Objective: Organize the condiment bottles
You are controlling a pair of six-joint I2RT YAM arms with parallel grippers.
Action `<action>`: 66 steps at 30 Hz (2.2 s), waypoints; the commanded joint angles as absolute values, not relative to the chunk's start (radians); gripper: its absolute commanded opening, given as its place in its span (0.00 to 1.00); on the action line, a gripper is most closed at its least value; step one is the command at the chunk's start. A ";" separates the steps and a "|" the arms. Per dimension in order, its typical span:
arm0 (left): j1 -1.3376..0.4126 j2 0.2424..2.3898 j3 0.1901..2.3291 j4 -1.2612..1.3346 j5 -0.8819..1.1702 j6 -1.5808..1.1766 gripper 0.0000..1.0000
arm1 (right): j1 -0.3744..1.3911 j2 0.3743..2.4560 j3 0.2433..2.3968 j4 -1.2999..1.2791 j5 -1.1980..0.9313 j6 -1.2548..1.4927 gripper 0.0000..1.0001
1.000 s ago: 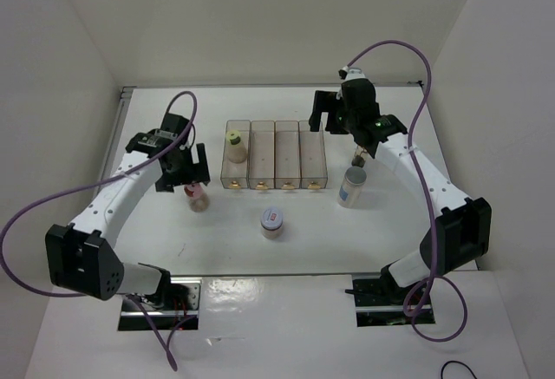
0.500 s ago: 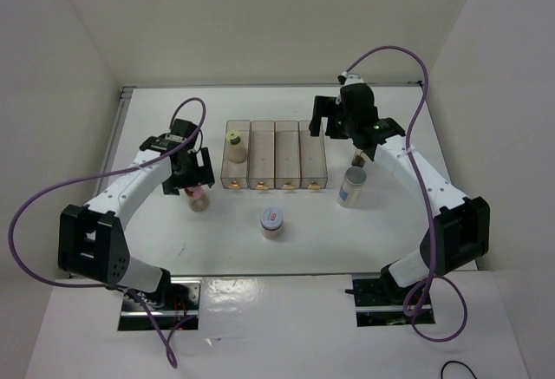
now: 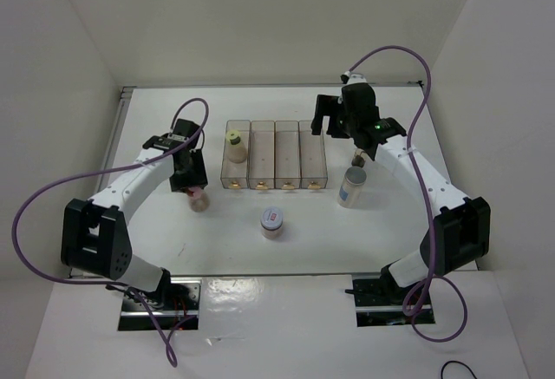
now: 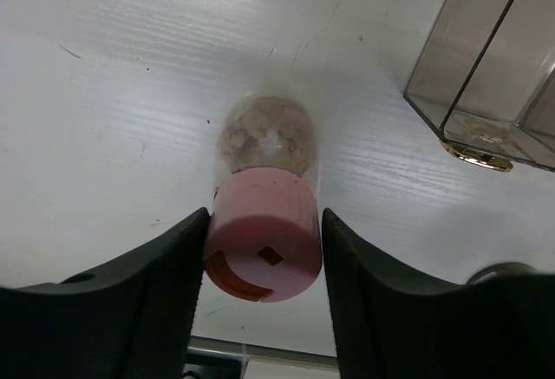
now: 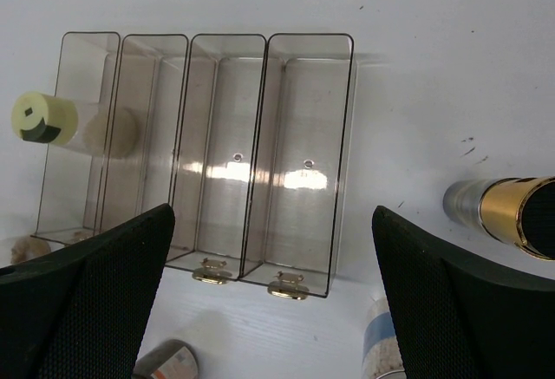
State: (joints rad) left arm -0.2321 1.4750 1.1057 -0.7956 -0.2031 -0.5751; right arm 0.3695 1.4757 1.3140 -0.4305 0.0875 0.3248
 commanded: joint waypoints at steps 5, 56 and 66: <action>-0.232 1.422 1.130 -0.837 -0.204 -0.539 0.39 | 0.364 1.434 1.305 -0.385 0.107 0.334 0.99; -0.337 1.759 1.600 -0.784 -0.038 -0.370 0.37 | 0.354 1.414 1.293 -0.357 0.006 0.321 0.99; -0.365 1.821 1.591 -0.756 -0.077 -0.351 0.38 | 0.354 1.390 1.270 -0.357 -0.035 0.267 0.99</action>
State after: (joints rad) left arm -0.3534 1.8072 1.5967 -0.7883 -0.0559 -0.3855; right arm 0.3599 1.4330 1.2785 -0.4026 -0.0216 0.2932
